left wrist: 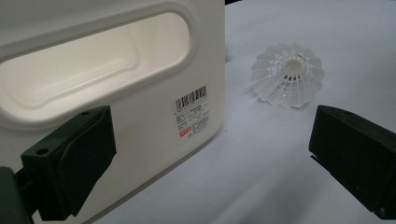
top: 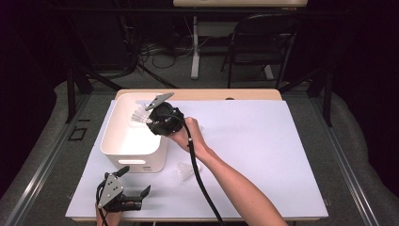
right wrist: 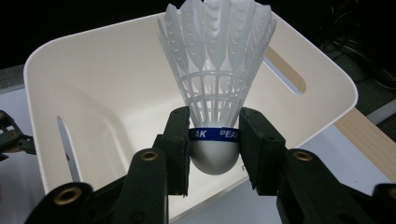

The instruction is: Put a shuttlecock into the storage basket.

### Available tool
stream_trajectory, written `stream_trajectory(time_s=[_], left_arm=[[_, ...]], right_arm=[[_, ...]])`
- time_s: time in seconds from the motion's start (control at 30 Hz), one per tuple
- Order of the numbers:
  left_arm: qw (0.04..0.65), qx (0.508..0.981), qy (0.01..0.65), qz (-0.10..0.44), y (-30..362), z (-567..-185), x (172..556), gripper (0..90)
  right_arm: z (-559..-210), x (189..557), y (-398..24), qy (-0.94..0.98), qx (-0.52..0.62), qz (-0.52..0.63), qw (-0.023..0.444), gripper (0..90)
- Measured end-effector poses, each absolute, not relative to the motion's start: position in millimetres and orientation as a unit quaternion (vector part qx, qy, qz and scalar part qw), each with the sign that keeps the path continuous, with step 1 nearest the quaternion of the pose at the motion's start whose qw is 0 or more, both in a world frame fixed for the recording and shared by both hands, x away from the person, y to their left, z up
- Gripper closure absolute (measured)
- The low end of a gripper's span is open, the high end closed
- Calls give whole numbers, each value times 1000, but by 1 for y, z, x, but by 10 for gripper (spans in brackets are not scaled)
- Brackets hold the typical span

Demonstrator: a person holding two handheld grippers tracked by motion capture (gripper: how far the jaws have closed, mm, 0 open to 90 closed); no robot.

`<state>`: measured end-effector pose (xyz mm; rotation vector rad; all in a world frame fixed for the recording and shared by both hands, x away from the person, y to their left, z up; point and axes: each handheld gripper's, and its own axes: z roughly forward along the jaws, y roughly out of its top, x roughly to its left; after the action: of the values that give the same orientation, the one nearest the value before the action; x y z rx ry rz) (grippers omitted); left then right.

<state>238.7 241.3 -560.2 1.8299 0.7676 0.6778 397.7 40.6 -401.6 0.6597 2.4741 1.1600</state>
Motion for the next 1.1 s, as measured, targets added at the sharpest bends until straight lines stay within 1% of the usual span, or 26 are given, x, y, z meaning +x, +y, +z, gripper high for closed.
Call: stream_trajectory(time_s=[0.1, 0.2, 0.27, 0.3, 0.33, 0.37, 0.43, 0.47, 0.53, 0.57, 0.73, 0.9, 1.1], left_arm=[[498, 758, 316, 279, 241, -560, 239, 4], [498, 758, 315, 280, 241, -560, 239, 4], [500, 756, 317, 280, 242, -560, 239, 4], [500, 756, 317, 280, 242, -560, 239, 4], [501, 755, 317, 279, 242, -560, 239, 4], [500, 756, 317, 279, 241, -560, 239, 4], [499, 758, 315, 279, 241, -560, 239, 4], [499, 758, 315, 279, 241, -560, 239, 4], [499, 757, 316, 279, 241, -560, 239, 4], [499, 757, 316, 279, 241, -560, 239, 4], [499, 757, 315, 280, 241, -560, 238, 4], [500, 757, 315, 280, 241, -560, 238, 4], [499, 758, 314, 280, 240, -560, 239, 5]], right_arm=[[-406, 399, 44, 873, 232, 398, 163, 637], [-408, 402, 43, 873, 240, 395, 156, 472], [-409, 404, 41, 874, 245, 392, 149, 391], [-409, 404, 41, 874, 245, 392, 149, 391], [-408, 406, 36, 872, 254, 395, 141, 333], [-408, 406, 33, 870, 257, 398, 136, 294], [-406, 408, 27, 867, 261, 403, 130, 261], [-406, 408, 27, 867, 261, 403, 130, 261], [-404, 406, 18, 863, 265, 408, 136, 180], [-404, 406, 15, 862, 266, 409, 139, 158], [-402, 405, 4, 857, 274, 414, 139, 139], [-402, 399, -15, 854, 273, 418, 147, 95], [-410, 394, -33, 853, 276, 418, 148, 81]])
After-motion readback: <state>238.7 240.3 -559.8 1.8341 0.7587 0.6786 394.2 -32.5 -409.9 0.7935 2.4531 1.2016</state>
